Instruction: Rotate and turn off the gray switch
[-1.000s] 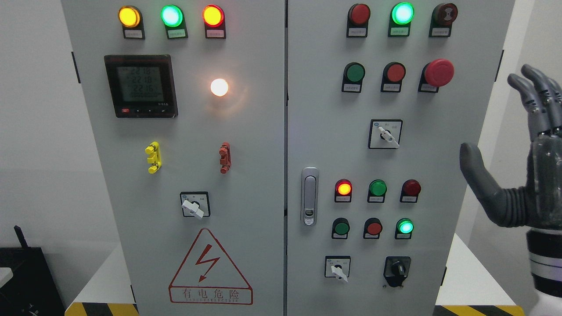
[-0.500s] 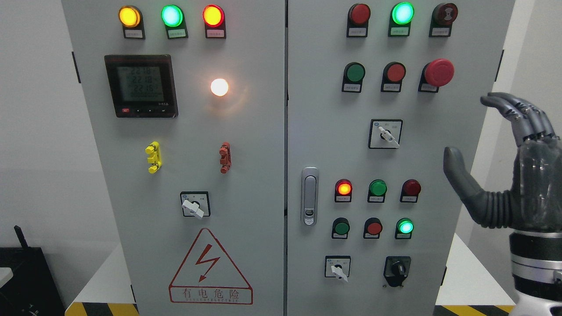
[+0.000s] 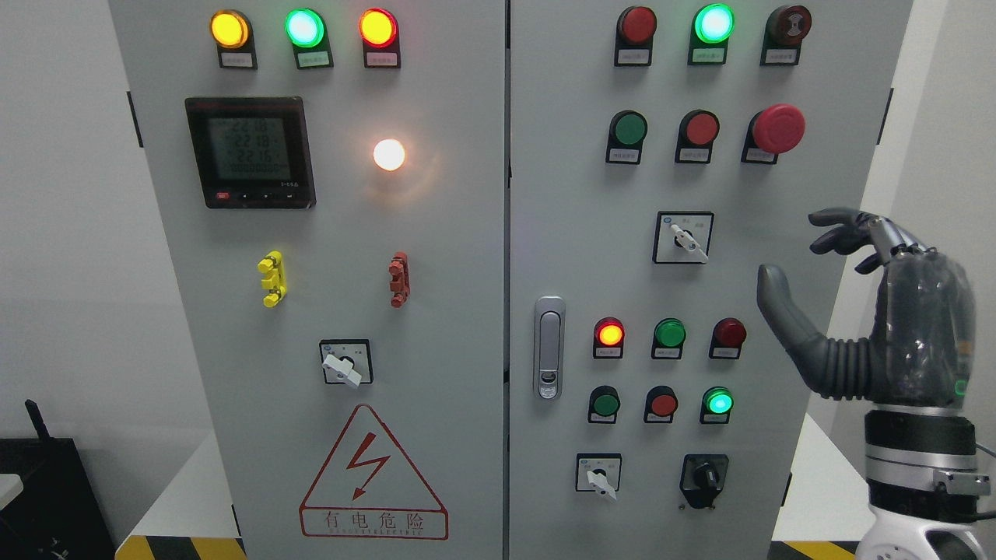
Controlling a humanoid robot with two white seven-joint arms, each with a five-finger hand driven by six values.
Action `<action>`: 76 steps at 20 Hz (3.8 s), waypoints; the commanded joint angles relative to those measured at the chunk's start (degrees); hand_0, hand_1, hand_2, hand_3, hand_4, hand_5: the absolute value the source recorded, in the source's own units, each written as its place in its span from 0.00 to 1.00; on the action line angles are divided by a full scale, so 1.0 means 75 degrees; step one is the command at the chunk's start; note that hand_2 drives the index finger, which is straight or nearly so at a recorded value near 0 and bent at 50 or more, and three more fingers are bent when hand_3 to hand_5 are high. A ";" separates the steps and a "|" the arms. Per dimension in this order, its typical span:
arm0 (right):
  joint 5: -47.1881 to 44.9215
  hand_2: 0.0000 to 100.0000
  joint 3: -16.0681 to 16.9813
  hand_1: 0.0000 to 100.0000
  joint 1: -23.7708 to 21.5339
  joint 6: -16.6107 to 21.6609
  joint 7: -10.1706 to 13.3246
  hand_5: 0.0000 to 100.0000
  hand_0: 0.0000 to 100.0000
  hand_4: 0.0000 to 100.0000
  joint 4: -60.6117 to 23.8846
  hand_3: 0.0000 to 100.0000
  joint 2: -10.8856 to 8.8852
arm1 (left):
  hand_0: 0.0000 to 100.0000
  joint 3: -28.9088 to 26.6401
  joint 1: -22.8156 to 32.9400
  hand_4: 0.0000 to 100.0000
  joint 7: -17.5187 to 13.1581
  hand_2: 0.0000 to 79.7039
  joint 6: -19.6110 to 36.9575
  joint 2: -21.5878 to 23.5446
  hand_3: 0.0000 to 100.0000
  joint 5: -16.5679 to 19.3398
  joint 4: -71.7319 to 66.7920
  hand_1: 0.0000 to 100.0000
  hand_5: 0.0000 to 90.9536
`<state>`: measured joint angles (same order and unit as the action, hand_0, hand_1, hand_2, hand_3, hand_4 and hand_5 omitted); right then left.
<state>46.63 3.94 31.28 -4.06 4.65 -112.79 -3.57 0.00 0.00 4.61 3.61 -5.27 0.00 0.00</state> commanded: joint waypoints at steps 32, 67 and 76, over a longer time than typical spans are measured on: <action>0.0017 0.54 -0.0947 0.46 0.0657 -0.1498 0.0047 1.00 0.13 0.93 0.0953 0.95 0.0910 | 0.12 -0.0059 -0.0070 0.00 -0.0006 0.00 0.0034 0.0000 0.00 -0.0141 0.0199 0.39 0.00; 0.0158 0.59 -0.0900 0.49 0.0938 -0.1638 0.0036 1.00 0.14 0.94 0.1398 0.97 0.0910 | 0.12 -0.0059 -0.0070 0.00 -0.0006 0.00 0.0034 0.0000 0.00 -0.0152 0.0199 0.39 0.00; 0.0158 0.60 -0.0911 0.48 0.0997 -0.1650 0.0036 1.00 0.14 0.94 0.1410 0.97 0.0910 | 0.12 -0.0059 -0.0070 0.00 -0.0006 0.00 0.0022 0.0000 0.00 -0.0141 0.0199 0.39 0.00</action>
<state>47.69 -2.89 38.60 -16.38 4.96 -102.72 3.21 0.00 0.00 4.61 4.12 -5.27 0.00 0.00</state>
